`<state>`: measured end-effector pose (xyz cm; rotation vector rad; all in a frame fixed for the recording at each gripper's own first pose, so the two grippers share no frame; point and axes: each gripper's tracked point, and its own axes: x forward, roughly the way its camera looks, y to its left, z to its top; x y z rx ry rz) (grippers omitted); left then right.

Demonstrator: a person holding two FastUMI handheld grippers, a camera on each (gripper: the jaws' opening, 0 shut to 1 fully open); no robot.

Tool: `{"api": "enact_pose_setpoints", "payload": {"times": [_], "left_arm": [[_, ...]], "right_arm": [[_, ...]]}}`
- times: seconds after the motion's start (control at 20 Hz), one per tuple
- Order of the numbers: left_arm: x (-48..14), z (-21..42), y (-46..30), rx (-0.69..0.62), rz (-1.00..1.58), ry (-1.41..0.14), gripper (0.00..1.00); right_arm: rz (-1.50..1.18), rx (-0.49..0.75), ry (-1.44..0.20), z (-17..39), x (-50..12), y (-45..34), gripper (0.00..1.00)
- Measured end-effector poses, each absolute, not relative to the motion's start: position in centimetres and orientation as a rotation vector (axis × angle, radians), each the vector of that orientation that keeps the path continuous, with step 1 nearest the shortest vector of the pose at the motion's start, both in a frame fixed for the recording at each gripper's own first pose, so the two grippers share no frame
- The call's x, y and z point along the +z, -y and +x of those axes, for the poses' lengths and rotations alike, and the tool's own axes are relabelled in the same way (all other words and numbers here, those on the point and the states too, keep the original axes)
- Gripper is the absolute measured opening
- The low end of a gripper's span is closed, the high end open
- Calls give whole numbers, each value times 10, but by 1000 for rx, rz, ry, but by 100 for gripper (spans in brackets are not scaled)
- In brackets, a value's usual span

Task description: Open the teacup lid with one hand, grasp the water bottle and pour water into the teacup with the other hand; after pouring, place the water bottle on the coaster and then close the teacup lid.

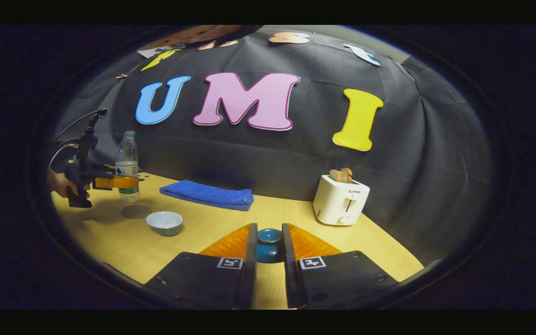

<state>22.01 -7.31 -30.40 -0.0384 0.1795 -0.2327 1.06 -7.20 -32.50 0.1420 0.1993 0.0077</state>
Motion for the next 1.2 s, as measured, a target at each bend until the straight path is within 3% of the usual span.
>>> {"api": "enact_pose_setpoints", "payload": {"times": [0.15, 0.2, 0.25, 0.65, 0.7, 0.75, 0.8, 0.95, 1.0, 1.05, 1.2], "left_arm": [[-304, 213, 75, -233, -86, -205, 74], [-302, 211, 76, -233, -100, -208, 67], [-303, 212, 77, -229, -109, -208, 74], [-314, 210, 80, -246, -62, -251, 81], [-315, 207, 79, -245, -59, -257, 85], [-318, 206, 79, -249, -62, -268, 95], [-322, 203, 79, -250, -66, -282, 97], [-331, 192, 73, -232, -64, -322, 93], [-336, 187, 69, -219, -56, -340, 98], [-341, 181, 65, -204, -46, -358, 98], [-346, 155, 59, -190, -37, -386, 98]], "right_arm": [[155, 20, -192, 15, -318, 62, 29], [151, 24, -191, 17, -316, 58, 29], [145, 28, -191, 18, -316, 55, 29], [144, 57, -185, 27, -307, 37, 29], [151, 62, -184, 29, -306, 33, 29], [159, 72, -182, 31, -305, 29, 34], [166, 83, -180, 33, -303, 23, 34], [200, 130, -169, 41, -296, 0, 34], [218, 148, -166, 44, -294, -9, 34], [235, 163, -163, 47, -292, -20, 29], [273, 215, -164, 56, -292, -55, 29]]}}
